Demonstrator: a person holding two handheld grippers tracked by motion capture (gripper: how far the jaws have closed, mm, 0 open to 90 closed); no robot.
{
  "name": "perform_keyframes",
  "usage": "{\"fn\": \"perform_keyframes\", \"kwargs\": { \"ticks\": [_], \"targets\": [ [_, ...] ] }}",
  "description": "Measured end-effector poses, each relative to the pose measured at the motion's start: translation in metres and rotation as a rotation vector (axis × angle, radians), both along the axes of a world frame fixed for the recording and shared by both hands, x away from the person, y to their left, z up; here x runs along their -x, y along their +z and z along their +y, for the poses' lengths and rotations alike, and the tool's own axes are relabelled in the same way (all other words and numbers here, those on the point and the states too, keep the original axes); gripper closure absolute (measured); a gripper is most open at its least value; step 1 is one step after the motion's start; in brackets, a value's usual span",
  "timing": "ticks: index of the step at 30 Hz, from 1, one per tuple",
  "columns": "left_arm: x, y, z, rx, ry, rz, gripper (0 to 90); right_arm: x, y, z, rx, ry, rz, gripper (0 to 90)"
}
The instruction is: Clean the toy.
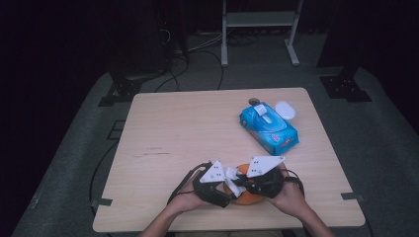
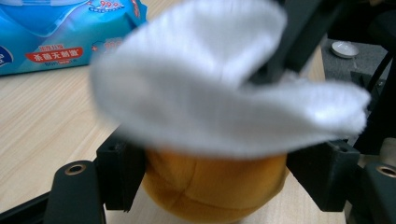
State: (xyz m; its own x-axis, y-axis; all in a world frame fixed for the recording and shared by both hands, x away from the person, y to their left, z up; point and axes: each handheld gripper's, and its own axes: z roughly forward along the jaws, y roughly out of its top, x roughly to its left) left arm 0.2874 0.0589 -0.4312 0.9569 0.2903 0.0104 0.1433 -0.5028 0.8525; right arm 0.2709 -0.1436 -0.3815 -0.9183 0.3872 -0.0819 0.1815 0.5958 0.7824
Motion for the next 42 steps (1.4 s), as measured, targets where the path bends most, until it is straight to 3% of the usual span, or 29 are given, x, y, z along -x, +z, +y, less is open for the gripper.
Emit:
{"fn": "perform_keyframes", "kwargs": {
  "ticks": [8, 14, 17, 20, 22, 24, 27, 33, 38, 42],
  "targets": [
    [-0.001, -0.006, 0.006, -0.010, -0.006, 0.004, 26.5, -0.005, 0.005, -0.039, -0.031, -0.089, 0.014, 84.7],
    [-0.003, -0.008, 0.009, -0.007, -0.015, 0.021, 24.5, -0.007, 0.000, -0.067, -0.032, -0.163, 0.030, 84.6],
    [-0.005, -0.004, 0.007, 0.011, -0.008, 0.026, 14.9, -0.006, -0.001, -0.065, -0.033, -0.163, 0.027, 84.6],
    [-0.004, -0.001, 0.004, 0.029, -0.006, 0.026, 10.1, -0.003, 0.000, -0.053, -0.041, -0.130, 0.020, 84.6],
    [-0.003, -0.002, 0.004, 0.018, -0.013, 0.019, 12.5, 0.000, 0.001, -0.043, -0.026, -0.106, 0.004, 84.5],
    [-0.003, -0.003, 0.008, 0.010, -0.015, 0.011, 20.8, 0.001, 0.002, -0.039, -0.015, -0.096, 0.000, 84.5],
    [-0.005, -0.005, 0.011, 0.008, -0.012, 0.016, 25.1, -0.002, 0.000, -0.046, -0.036, -0.101, 0.016, 84.5],
    [-0.011, -0.011, 0.019, 0.030, 0.008, 0.057, 25.5, -0.012, -0.013, -0.071, -0.094, -0.149, 0.083, 84.5],
    [-0.016, -0.014, 0.025, 0.051, 0.018, 0.093, 25.2, -0.018, -0.021, -0.082, -0.093, -0.191, 0.105, 84.5],
    [-0.015, -0.015, 0.025, 0.053, 0.016, 0.089, 24.4, -0.018, -0.019, -0.081, -0.093, -0.198, 0.103, 84.4]
  ]
}}
